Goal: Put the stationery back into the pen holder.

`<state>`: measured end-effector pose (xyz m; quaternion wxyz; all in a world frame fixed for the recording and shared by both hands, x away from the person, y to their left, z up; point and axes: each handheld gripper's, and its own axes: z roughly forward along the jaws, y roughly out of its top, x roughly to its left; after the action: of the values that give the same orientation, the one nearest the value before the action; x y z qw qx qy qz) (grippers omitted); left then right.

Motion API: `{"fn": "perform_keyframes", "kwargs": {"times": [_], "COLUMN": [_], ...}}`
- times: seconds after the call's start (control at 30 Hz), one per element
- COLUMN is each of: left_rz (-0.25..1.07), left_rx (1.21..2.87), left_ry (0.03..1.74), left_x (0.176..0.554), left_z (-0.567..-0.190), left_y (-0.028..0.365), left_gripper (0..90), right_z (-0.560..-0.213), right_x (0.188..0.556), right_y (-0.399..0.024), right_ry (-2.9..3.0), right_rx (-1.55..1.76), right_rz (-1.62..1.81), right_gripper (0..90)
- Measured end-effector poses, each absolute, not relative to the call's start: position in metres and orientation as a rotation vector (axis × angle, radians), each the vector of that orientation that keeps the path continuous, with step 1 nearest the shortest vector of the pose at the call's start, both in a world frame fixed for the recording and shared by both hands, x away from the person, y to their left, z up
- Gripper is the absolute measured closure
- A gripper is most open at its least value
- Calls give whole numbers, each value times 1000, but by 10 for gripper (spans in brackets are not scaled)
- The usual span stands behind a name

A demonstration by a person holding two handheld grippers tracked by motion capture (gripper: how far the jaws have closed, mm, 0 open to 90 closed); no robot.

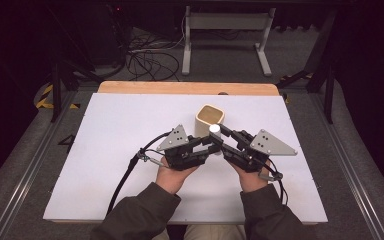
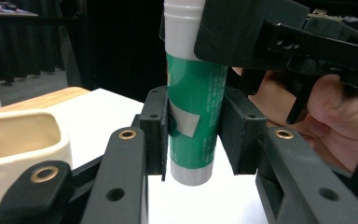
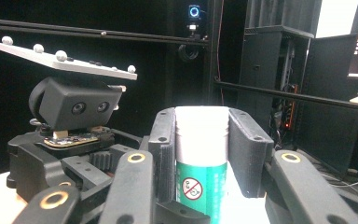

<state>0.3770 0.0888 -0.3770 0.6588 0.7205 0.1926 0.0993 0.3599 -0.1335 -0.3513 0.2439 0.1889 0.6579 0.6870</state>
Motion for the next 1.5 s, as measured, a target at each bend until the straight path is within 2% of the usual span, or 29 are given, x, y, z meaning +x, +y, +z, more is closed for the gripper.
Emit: {"fn": "perform_keyframes", "kwargs": {"times": [0.27, 0.47, 0.87, 1.27, 1.5], "left_rz": [268, 277, 325, 368, 382], "left_rx": [1666, 1667, 1682, 1674, 1666], "left_ry": [431, 446, 449, 456, 464], "left_x": [379, 382, 391, 401, 408], "left_z": [-377, -376, -369, -361, -358], "left_y": [87, 88, 89, 90, 89], "left_gripper": [653, 653, 654, 653, 654], "right_z": [-351, -350, -347, -346, -347], "right_x": [362, 363, 364, 364, 365], "right_y": [-135, -138, -154, -171, -179], "right_ry": [1824, 1842, 1854, 1851, 1873], "right_rx": [531, 544, 611, 660, 686], "right_rz": [1864, 1854, 1838, 1815, 1772], "right_gripper": [640, 589, 465, 298, 255]}}
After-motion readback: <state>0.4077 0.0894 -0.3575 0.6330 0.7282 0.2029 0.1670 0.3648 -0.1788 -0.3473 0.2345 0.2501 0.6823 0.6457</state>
